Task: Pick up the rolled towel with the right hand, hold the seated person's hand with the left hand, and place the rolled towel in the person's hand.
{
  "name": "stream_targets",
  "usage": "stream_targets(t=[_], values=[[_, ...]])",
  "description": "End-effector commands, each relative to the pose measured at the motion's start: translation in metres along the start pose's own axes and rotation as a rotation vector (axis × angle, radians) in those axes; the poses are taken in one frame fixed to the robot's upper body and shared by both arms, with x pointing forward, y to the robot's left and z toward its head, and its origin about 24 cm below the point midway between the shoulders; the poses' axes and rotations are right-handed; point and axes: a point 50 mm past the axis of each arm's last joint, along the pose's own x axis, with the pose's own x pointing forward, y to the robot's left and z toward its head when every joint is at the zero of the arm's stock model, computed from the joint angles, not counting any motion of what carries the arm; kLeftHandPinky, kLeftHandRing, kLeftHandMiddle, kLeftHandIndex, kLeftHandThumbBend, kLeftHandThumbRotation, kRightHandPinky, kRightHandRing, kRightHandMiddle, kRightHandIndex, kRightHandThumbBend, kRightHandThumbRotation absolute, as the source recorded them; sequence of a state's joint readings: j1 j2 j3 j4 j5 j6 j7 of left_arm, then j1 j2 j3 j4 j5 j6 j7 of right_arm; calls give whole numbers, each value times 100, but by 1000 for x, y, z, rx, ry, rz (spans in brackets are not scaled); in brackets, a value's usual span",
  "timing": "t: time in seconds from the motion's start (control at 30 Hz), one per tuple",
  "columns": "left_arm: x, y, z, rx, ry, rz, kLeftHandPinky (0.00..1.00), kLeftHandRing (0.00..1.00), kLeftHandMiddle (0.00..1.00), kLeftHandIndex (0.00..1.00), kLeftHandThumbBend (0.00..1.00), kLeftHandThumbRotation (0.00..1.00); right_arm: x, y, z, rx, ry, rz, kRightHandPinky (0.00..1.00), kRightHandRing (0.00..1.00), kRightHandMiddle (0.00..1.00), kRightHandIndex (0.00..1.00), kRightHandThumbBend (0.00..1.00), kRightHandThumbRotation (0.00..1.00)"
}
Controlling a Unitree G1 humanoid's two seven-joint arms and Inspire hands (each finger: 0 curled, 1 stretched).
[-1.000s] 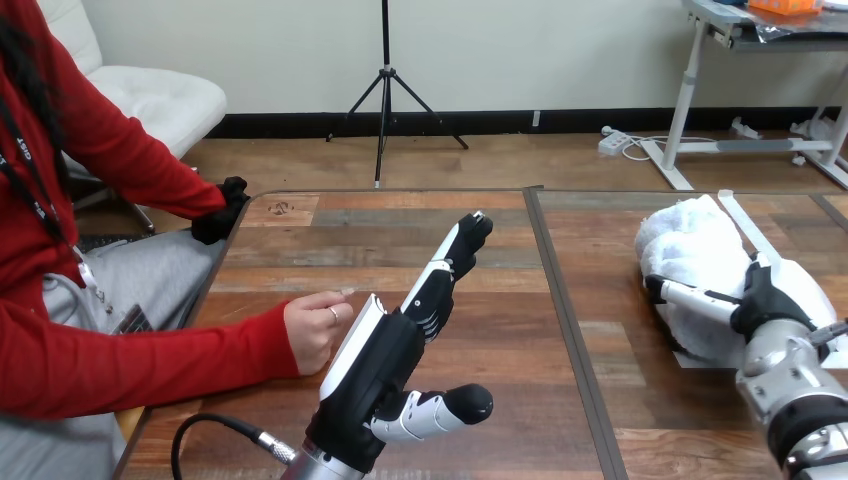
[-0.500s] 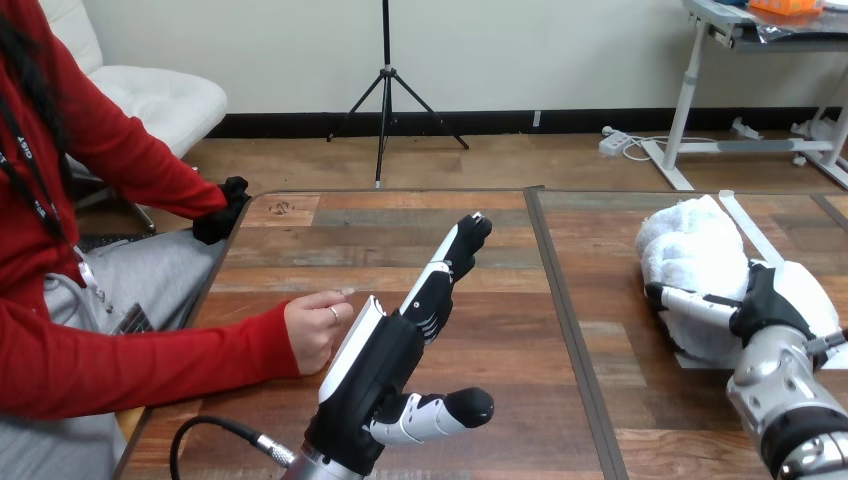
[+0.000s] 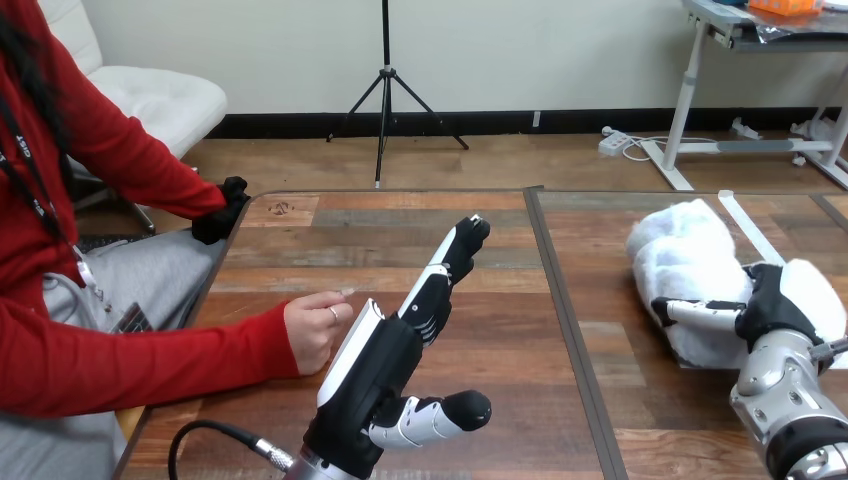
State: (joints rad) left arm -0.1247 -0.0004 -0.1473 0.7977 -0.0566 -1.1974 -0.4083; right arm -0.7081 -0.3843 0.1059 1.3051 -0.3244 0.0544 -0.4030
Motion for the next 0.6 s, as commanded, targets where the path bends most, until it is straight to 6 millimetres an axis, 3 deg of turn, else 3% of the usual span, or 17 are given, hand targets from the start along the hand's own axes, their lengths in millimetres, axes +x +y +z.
stream_targets(t=[0.0, 0.33, 0.57], values=[[15, 4, 10, 31, -86, -4, 99, 100, 100, 100, 100, 77, -4, 9, -1, -50, -44, 15, 27, 36, 43, 43, 88, 4], [15, 5, 11, 40, -85, -6, 97, 100, 100, 100, 100, 79, -6, 12, -4, -46, -28, 20, 18, 24, 31, 29, 77, 0], [15, 7, 11, 51, -78, 1, 96, 100, 100, 100, 100, 80, -7, 14, -5, -156, -74, 6, 16, 23, 30, 32, 74, 0]])
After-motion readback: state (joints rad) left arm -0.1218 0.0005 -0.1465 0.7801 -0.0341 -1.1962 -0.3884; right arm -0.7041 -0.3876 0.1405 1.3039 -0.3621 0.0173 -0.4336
